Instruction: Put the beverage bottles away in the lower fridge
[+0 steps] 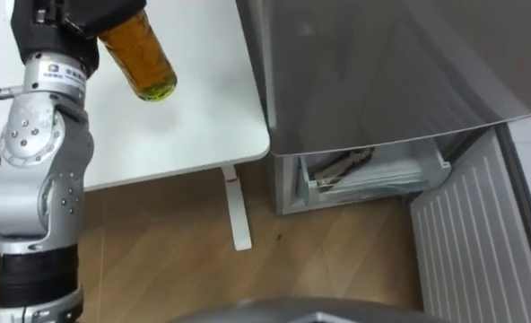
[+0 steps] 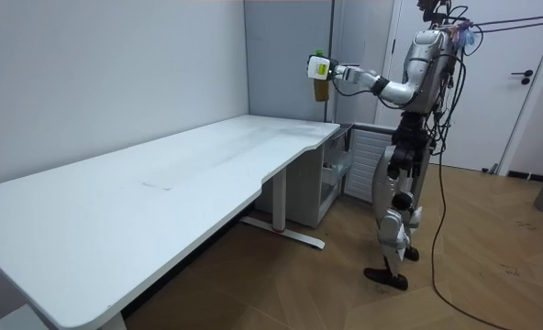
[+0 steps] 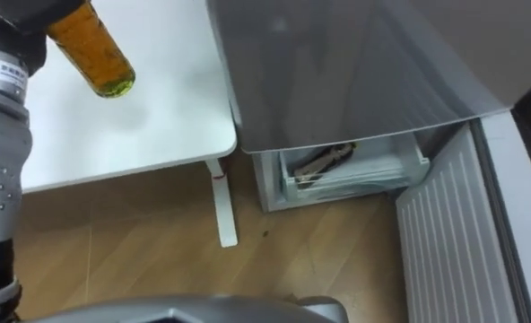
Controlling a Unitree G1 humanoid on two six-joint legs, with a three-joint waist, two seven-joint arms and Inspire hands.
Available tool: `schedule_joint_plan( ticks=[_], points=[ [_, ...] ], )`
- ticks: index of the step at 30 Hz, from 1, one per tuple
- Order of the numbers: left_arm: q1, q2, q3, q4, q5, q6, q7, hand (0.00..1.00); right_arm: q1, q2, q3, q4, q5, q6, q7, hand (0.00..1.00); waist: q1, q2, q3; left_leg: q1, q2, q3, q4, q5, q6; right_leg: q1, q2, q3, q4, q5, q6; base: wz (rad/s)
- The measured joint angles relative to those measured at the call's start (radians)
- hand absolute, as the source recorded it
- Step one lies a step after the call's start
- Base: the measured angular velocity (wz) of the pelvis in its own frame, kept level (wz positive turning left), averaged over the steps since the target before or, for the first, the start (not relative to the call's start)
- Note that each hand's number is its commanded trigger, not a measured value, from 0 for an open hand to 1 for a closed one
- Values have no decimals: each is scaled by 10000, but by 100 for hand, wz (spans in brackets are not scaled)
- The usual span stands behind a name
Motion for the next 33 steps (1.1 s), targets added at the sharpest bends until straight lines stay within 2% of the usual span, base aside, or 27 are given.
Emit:
schedule_joint_plan(
  ticks=[2, 5, 9, 12, 15, 19, 23, 27, 30, 33],
  points=[
    [319, -49, 0, -289, -6, 0, -212, 100, -6, -1, 75, 0, -2, 14, 2, 0, 15, 4, -2, -41, -5, -57, 28, 0, 0, 33, 0, -89, 1, 0, 0, 12],
    [754, -367, -35, -356, -12, 14, -734, 100, -64, -12, 308, 36, -1, 23, -41, 0, 12, 35, -7, -179, -21, -161, 180, 0, 1, 26, -3, -171, -2, 0, 1, 11],
    [1333, -488, -426, -355, -223, 94, -1125, 100, -193, 6, 395, 76, 19, 67, -145, 0, -3, 57, 22, -377, -51, -314, 330, 18, 11, -11, -14, -296, -10, -7, 11, 10],
    [1498, -627, -854, -355, -191, 146, -1448, 100, -234, 18, 588, 41, 19, 61, -186, 0, -13, -37, 73, -483, -164, -447, 346, 108, 50, -19, -92, -395, -16, -95, 7, 16],
    [1671, -754, -1096, -356, -196, 147, -1790, 100, -236, 21, 744, -53, -34, 58, -254, 0, 11, -106, 48, -527, -217, -530, 342, 155, 72, -21, -131, -446, 14, -146, 29, 12],
    [1978, -772, -1295, -355, -267, 147, -2063, 100, -248, 26, 983, -57, -52, 59, -390, 0, 206, -190, 21, -500, -246, -581, 355, 164, 76, -44, -154, -533, 3, -147, 29, 6],
    [2438, -763, -1867, -338, -255, 147, -2071, 100, -540, 10, 1680, -47, -47, 64, -491, 0, 334, -351, 9, -591, -331, -747, 355, 182, 105, -4, -223, -751, 29, -150, 43, 14],
    [2863, -767, -2089, -207, -256, 148, -2165, 100, -764, 23, 1819, -45, 7, -38, -534, 0, 418, -552, 115, -718, -333, -866, 394, 196, 103, -27, -218, -960, 34, -147, 44, 13],
    [2981, -761, -2184, -13, -283, 158, -2202, 100, -977, 26, 1962, -58, 76, -182, -534, 0, 468, -602, 102, -853, -349, -894, 533, 193, 104, -48, -221, -1039, 29, -146, 45, 8],
    [2985, -740, -2284, 258, -280, 156, -2335, 100, -996, 14, 2122, -19, 163, -167, -535, 0, 616, -636, 88, -867, -360, -973, 609, 191, 103, -7, -218, -1141, 26, -144, 43, 11]
  ],
)
